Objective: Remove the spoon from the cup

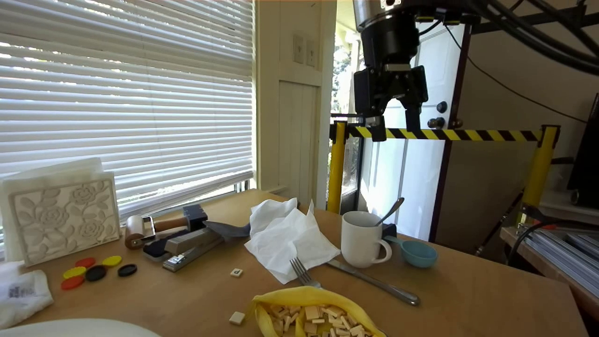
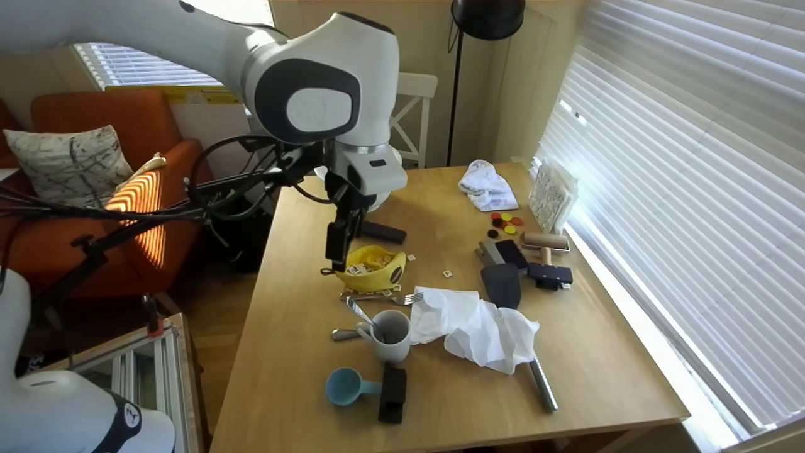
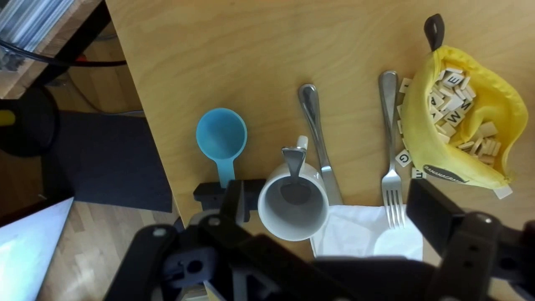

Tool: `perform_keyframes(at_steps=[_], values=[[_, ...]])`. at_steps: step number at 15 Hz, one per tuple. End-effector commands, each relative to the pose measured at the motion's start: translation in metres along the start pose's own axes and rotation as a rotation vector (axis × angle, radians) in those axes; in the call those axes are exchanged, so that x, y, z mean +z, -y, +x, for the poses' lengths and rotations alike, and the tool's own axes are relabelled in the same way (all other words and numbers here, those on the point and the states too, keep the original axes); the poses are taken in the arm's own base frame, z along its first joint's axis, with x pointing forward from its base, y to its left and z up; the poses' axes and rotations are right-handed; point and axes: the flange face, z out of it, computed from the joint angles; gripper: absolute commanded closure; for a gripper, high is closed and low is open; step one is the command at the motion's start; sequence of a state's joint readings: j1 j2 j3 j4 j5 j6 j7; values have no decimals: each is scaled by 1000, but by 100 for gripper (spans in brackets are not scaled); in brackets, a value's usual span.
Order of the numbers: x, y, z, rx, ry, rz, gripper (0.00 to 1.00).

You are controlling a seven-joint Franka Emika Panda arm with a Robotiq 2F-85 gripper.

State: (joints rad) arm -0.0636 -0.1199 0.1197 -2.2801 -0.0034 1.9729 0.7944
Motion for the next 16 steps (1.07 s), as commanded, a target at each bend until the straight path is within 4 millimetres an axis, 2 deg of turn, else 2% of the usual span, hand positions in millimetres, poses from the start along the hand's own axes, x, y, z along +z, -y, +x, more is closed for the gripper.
perform_keyframes(at_steps=[1, 7, 8, 10, 14, 16], values=[[20, 1, 3, -15, -17, 47, 0], [82, -18, 20, -46, 44, 3, 0], [65, -15, 15, -43, 26, 3, 0], [80, -19, 20, -36, 48, -10, 0], [84, -19, 21, -35, 51, -12, 0], [92, -15, 19, -52, 60, 19, 0]])
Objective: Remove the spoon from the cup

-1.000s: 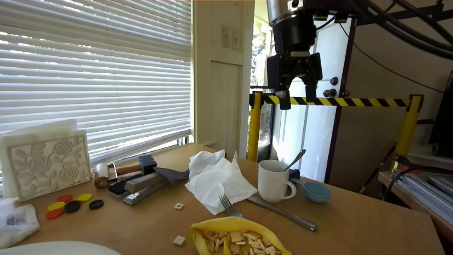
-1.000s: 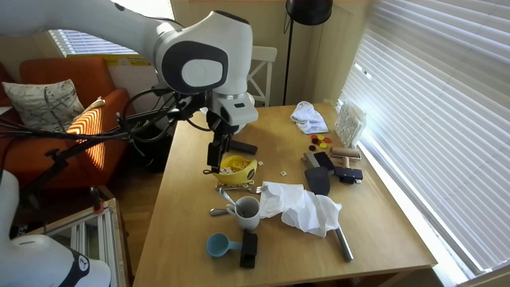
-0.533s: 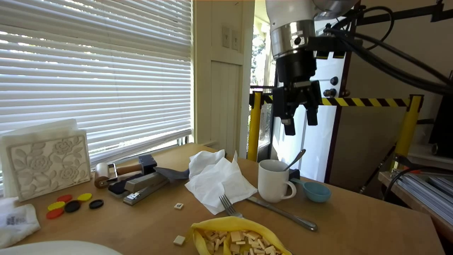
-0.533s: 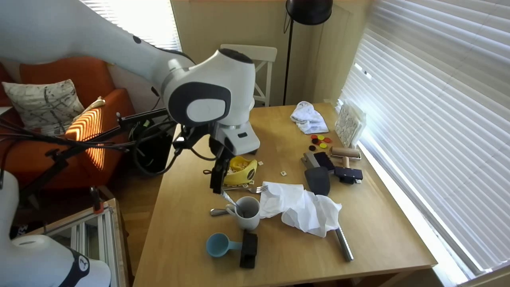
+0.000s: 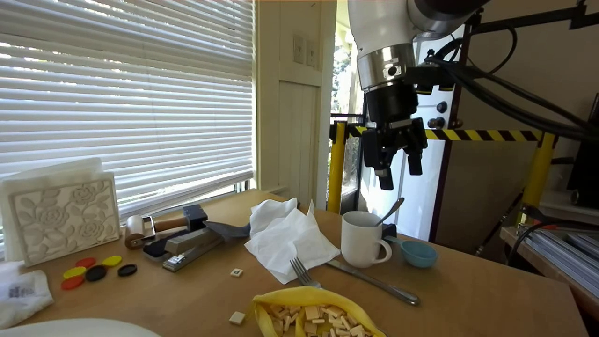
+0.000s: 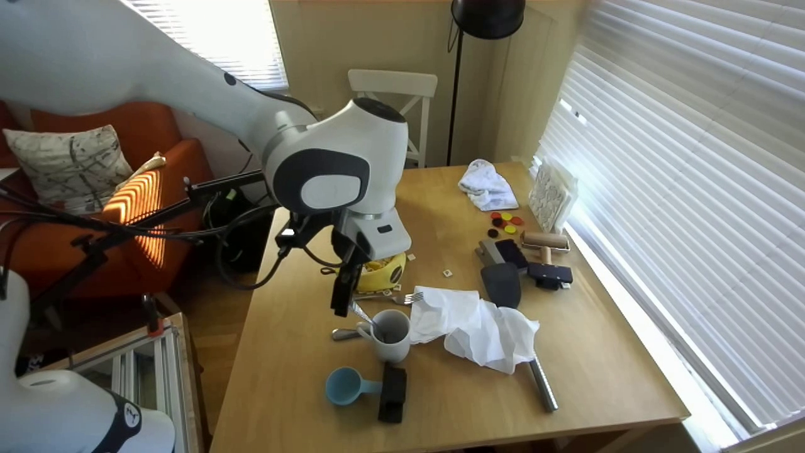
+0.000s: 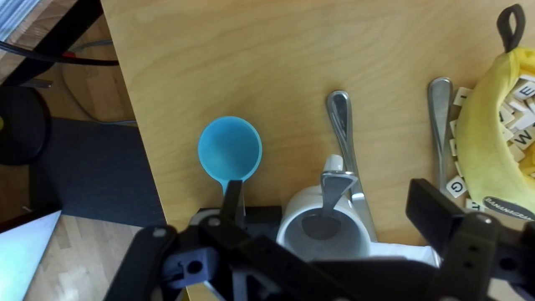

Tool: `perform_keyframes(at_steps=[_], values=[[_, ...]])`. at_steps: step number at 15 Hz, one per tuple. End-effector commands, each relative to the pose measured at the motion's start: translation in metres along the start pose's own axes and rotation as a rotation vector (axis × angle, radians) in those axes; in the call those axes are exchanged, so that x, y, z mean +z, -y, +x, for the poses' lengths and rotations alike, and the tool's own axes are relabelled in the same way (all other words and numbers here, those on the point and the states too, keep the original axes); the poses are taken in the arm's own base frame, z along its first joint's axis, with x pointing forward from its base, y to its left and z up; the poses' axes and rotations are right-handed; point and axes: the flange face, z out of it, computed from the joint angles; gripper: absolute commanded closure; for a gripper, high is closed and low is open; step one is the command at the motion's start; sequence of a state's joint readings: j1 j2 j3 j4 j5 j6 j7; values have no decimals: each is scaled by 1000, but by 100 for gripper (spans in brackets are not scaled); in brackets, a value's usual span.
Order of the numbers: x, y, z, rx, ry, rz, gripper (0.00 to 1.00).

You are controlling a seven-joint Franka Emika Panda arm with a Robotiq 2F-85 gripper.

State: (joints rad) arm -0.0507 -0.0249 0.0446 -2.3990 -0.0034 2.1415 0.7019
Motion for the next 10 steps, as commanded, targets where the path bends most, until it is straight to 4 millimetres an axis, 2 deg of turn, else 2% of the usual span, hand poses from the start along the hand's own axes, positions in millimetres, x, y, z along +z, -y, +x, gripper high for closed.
perform_keyframes(at_steps=[1, 6, 7, 10], values=[[11, 6, 1, -16, 12, 35, 0], [25, 7, 9, -70, 29, 93, 0], [28, 6, 12, -75, 35, 107, 22], [34, 5, 17, -95, 41, 126, 41]])
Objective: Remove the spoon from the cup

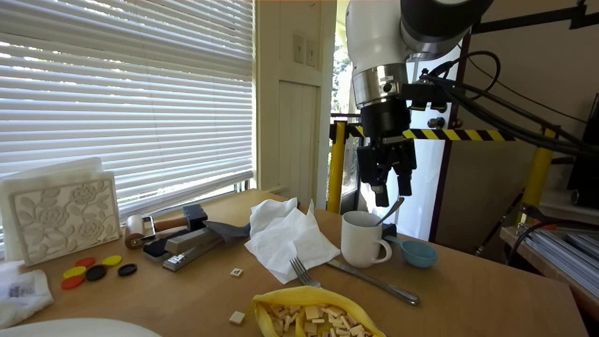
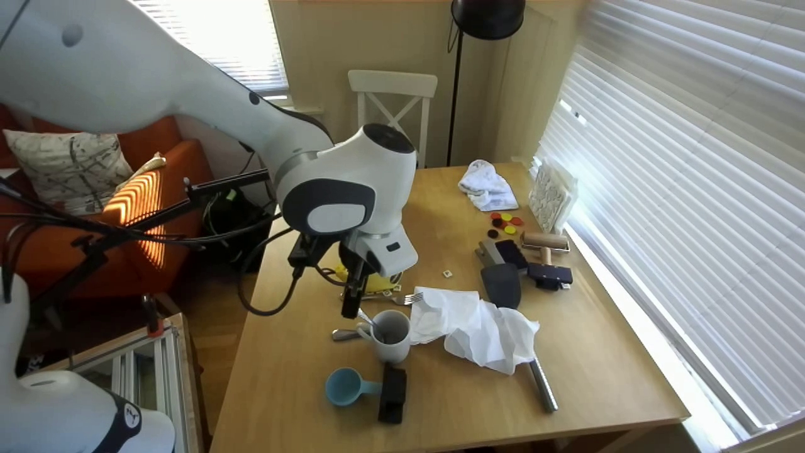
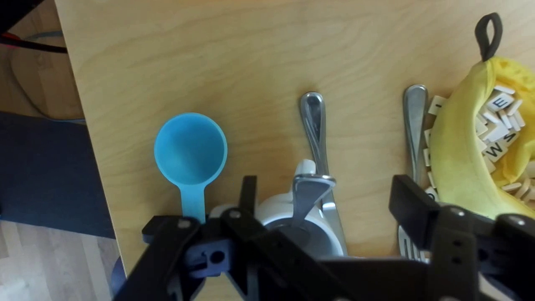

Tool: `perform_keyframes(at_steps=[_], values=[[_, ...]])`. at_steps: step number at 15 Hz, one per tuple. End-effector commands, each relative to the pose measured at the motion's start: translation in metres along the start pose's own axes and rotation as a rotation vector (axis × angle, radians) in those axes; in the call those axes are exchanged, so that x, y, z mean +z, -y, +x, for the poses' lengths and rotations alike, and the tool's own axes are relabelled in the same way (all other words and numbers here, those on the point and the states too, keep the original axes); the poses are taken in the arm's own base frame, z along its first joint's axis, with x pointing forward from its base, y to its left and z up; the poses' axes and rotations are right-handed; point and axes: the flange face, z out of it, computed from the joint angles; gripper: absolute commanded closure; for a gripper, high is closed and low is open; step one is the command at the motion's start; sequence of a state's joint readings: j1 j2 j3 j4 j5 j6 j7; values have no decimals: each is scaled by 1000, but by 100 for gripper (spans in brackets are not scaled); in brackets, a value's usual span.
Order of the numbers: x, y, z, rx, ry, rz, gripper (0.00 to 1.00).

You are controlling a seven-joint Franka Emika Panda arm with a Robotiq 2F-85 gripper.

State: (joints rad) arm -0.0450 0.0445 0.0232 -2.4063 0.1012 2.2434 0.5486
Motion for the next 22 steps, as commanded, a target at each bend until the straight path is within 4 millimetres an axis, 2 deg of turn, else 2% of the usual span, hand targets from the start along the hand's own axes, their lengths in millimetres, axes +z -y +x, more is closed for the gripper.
perform_keyframes(at_steps=[1, 4, 9, 10, 14, 20, 22], values=[[9, -3, 6, -21, 12, 41, 49], [13, -6, 8, -31, 23, 45, 69], [14, -8, 10, -41, 35, 48, 84], [14, -8, 10, -44, 35, 49, 93], [4, -8, 2, -38, 31, 47, 93], [-35, -16, -21, -13, -31, 85, 93], [-47, -23, -38, -7, -48, 83, 93]])
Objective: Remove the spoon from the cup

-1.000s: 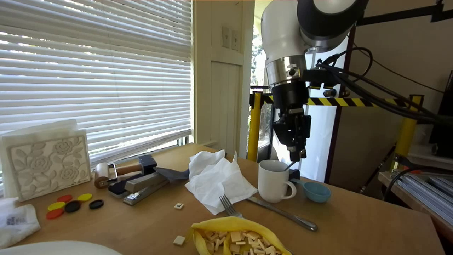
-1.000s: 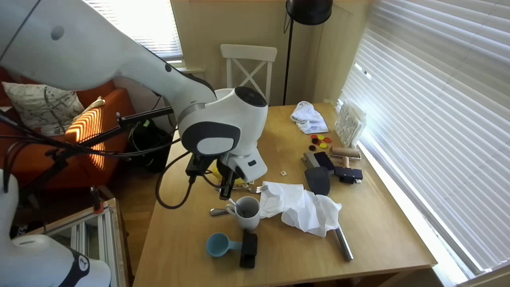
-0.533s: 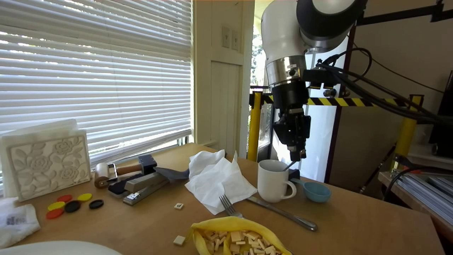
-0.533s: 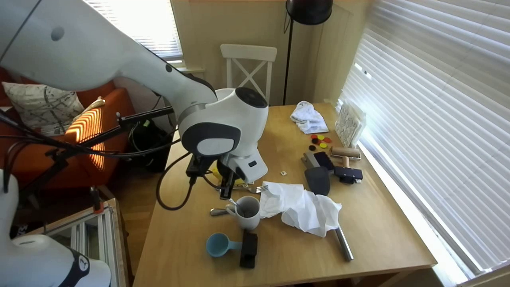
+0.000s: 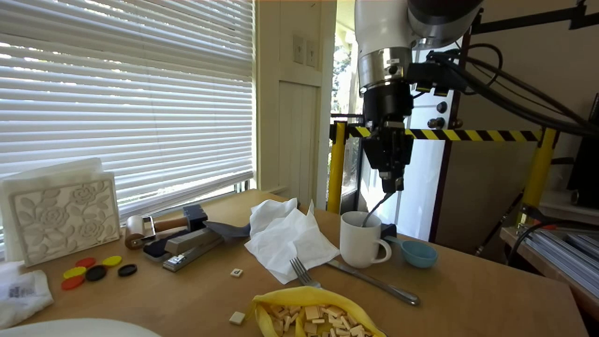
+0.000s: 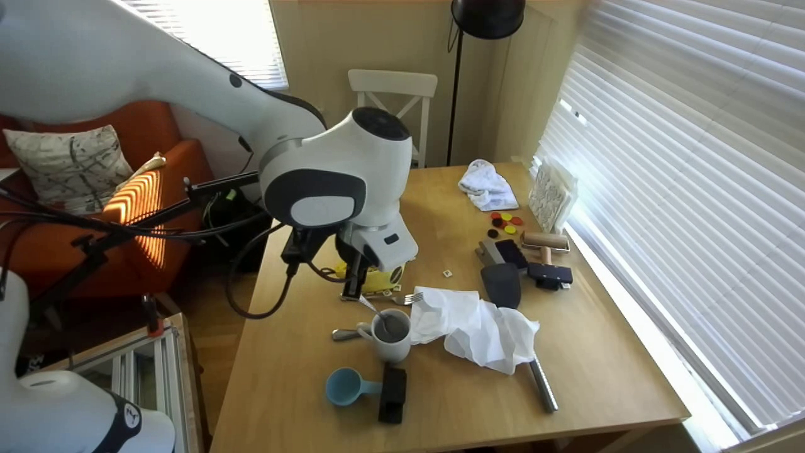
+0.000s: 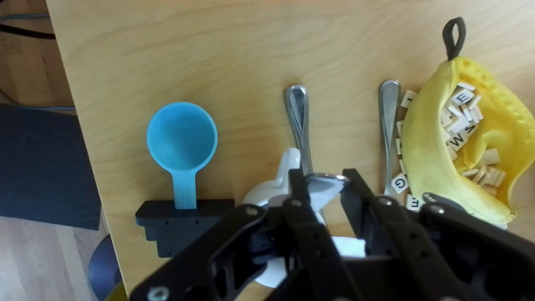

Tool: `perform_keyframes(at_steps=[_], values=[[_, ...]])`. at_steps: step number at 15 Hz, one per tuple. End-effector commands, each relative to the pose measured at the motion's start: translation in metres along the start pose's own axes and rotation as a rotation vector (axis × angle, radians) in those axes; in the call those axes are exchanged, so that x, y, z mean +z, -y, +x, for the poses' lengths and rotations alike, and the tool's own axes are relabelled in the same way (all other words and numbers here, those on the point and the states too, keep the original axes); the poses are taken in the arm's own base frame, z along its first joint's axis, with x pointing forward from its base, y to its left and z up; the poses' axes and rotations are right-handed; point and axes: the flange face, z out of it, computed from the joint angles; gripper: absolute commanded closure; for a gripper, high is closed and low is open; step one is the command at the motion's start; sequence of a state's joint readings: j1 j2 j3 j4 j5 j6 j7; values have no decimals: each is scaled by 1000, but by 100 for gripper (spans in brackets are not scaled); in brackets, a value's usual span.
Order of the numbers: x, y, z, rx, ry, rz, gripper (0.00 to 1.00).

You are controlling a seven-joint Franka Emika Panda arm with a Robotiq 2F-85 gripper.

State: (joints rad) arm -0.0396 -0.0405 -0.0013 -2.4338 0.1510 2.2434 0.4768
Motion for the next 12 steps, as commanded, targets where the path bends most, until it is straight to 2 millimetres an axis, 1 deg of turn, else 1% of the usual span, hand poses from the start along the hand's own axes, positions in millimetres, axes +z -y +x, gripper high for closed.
perform_keyframes(at_steps=[1, 4, 7, 10, 12], values=[[-27, -12, -41, 21, -35, 7, 93], [-43, -16, -72, -27, -92, 14, 93], [-54, -12, -108, -139, -232, -19, 93], [-55, -6, -136, -263, -323, -61, 93], [-48, 9, -150, -341, -386, -60, 93]])
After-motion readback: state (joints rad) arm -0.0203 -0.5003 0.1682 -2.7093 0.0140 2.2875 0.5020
